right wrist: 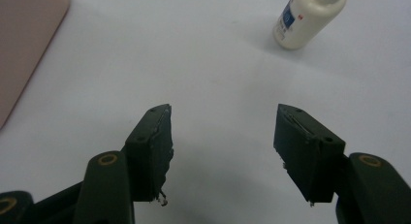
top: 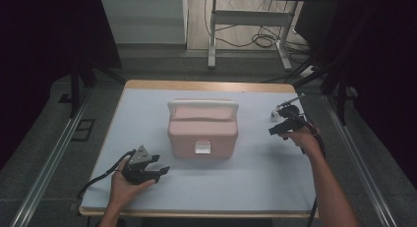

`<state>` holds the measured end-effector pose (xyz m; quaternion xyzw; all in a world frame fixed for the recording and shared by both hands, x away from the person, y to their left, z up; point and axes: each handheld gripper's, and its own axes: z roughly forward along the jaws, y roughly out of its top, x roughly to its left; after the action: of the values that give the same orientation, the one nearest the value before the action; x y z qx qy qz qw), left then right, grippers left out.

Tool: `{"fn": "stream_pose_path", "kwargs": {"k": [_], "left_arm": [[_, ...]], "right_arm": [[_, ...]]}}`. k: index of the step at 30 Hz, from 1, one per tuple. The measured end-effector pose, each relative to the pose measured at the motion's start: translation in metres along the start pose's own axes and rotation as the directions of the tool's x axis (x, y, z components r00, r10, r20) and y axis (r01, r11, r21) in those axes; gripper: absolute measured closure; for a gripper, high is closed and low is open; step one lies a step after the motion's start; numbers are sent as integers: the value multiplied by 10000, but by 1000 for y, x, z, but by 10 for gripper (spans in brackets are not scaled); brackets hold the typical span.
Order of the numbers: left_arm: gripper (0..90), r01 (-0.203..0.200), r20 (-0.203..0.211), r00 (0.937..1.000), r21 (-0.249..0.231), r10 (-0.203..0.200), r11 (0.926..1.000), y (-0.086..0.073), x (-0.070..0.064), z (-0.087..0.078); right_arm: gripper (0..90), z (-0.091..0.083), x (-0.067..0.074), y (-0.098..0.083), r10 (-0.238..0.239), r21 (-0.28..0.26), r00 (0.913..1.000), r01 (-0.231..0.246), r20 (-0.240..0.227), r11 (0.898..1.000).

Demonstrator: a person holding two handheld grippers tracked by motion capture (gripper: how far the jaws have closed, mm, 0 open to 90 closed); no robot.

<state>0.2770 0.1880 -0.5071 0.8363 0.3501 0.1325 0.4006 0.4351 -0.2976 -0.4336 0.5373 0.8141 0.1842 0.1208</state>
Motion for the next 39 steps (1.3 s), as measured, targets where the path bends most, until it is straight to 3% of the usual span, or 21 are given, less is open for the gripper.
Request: {"fn": "stream_pose_path", "kwargs": {"k": [8, 18, 26, 33, 39], "left_arm": [[399, -22, 36, 10000, 36, 22, 10000, 0, 0, 2], [402, 12, 58, 10000, 71, -12, 10000, 0, -1, 5], [403, -33, 108, 9999, 48, 33, 10000, -1, -1, 6], [403, -45, 19, 10000, 54, 45, 10000, -1, -1, 5], [402, -108, -67, 9999, 98, 108, 9999, -1, -1, 6]], "right_arm": [[388, 15, -14, 25, 475, 413, 9983, -489, 351, 9979], [386, 29, -36, 48, 1226, 456, 9918, -1242, 361, 9912], [389, 42, -44, 62, 1281, 511, 9879, -1329, 872, 9898], [416, 49, -48, 74, 1521, 312, 9852, -1550, 797, 9874], [453, 59, -50, 77, 1537, 632, 9845, -1593, 847, 9852]]}}
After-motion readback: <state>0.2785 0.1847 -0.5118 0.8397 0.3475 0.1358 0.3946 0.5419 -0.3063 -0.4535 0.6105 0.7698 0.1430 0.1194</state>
